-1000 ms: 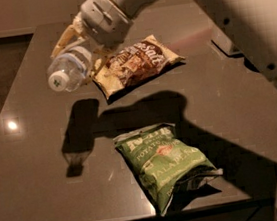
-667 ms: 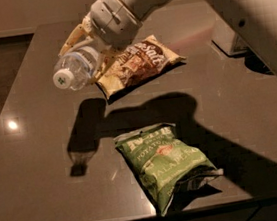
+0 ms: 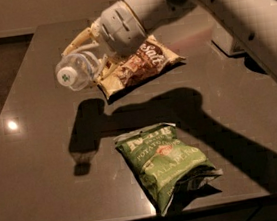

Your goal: Place blue plastic bottle upright

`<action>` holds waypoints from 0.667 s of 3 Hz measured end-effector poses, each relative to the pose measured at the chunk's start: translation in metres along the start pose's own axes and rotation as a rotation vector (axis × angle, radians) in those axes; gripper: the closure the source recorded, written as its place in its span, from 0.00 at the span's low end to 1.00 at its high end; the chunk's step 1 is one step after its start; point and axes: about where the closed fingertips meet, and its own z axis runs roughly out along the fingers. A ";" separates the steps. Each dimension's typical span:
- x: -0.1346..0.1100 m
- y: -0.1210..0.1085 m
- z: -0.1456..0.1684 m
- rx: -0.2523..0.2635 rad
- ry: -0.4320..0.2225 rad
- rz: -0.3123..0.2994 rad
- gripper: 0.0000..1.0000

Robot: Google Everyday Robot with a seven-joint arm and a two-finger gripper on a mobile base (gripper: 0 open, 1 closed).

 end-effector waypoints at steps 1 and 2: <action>-0.002 0.004 -0.007 0.150 -0.109 0.022 1.00; -0.003 0.013 -0.023 0.312 -0.223 0.056 1.00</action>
Offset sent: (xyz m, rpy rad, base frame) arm -0.0031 -0.0516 0.0069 0.5258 0.1872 -0.0464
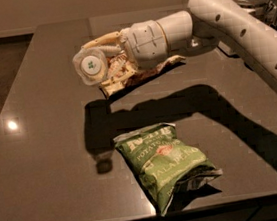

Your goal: Place blue plastic bottle upright

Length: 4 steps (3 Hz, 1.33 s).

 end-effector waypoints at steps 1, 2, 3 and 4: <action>-0.006 0.005 -0.008 0.045 -0.056 0.028 1.00; -0.011 0.012 -0.014 0.011 -0.057 0.059 1.00; -0.014 0.019 -0.020 -0.065 -0.015 0.101 1.00; -0.015 0.028 -0.026 -0.186 0.045 0.164 1.00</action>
Offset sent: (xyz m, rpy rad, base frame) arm -0.0194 -0.0345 -0.0074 -0.0394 0.1150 0.0416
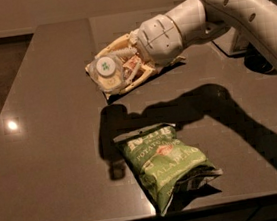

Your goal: Place blue plastic bottle upright

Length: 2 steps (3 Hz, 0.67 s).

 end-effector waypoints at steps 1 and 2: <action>0.000 0.000 0.000 0.001 0.000 -0.001 1.00; -0.001 -0.006 0.003 0.049 0.015 0.020 1.00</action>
Offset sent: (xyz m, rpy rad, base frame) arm 0.0087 0.0070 0.0102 0.0575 0.0377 -0.1687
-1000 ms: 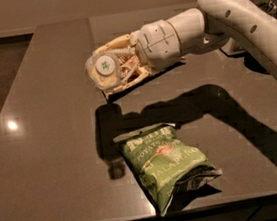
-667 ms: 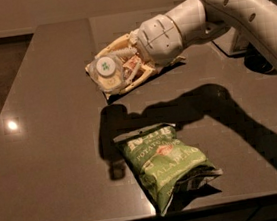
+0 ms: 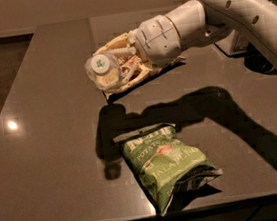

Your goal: Place blue plastic bottle upright

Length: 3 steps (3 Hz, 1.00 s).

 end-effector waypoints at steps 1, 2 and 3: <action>-0.012 -0.009 0.001 0.127 0.046 0.020 1.00; -0.016 -0.010 -0.003 0.244 0.098 0.038 1.00; -0.017 -0.006 -0.010 0.377 0.143 0.093 1.00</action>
Offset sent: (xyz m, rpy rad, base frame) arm -0.0016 -0.0114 0.0226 0.1437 -0.0141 -0.4083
